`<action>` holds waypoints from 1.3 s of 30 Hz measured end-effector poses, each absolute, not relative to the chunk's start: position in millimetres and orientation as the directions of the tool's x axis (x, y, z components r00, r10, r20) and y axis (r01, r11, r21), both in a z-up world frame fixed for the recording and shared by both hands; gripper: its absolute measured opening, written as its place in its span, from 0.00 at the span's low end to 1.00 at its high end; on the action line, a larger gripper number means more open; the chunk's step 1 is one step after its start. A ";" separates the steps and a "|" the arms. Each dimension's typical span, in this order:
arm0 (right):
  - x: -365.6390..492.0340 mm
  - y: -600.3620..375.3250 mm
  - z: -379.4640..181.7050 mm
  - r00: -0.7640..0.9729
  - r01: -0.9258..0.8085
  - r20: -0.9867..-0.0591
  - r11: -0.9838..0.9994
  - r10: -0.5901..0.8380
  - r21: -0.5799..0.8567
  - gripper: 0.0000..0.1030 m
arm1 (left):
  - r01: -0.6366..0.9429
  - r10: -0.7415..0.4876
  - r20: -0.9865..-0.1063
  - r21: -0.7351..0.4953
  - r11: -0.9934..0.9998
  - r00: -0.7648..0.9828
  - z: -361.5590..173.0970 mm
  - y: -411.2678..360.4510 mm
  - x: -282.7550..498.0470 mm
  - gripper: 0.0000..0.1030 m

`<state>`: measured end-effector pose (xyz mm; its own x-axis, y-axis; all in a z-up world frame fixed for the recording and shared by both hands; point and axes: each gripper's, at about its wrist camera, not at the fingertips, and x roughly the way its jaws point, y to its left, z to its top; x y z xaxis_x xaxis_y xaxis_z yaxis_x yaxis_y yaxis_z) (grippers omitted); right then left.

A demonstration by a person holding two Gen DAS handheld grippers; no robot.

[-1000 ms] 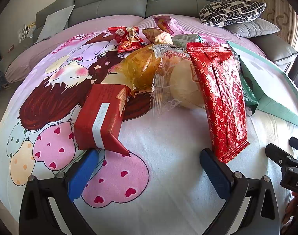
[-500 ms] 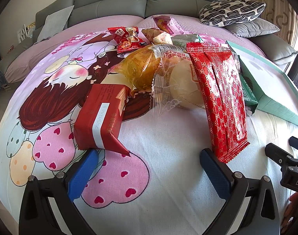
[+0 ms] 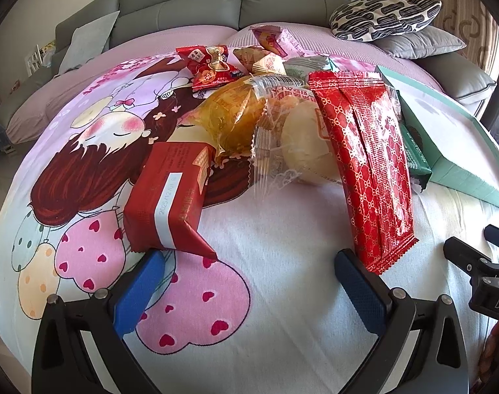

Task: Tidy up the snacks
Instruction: 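Grasp the red box with the left tool while the right tool grasps the red wafer pack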

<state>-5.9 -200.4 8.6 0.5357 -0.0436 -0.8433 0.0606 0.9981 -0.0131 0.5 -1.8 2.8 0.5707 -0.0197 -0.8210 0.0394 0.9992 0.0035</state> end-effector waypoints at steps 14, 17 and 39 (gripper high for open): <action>-7.5 -189.4 50.3 0.681 0.000 -0.732 1.000 0.014 0.020 1.00 | 0.025 -0.045 -0.783 -0.037 0.999 0.621 50.1 27.5 -6.0 1.00; -4.1 -176.0 61.4 0.698 -0.037 -0.715 0.999 0.030 0.006 1.00 | 0.005 -0.051 -0.783 -0.061 0.998 0.620 57.8 39.8 -5.7 1.00; 27.8 -86.4 38.7 0.574 -0.277 -0.800 0.961 0.174 0.010 0.78 | -0.051 -0.077 -0.854 -0.120 0.991 0.515 30.8 70.6 31.3 0.70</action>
<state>27.8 -86.4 38.7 0.5739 0.1736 -0.8004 -0.2769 0.9608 0.0098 31.3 70.5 30.8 0.5149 -0.0765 -0.8538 -0.0512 0.9915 -0.1197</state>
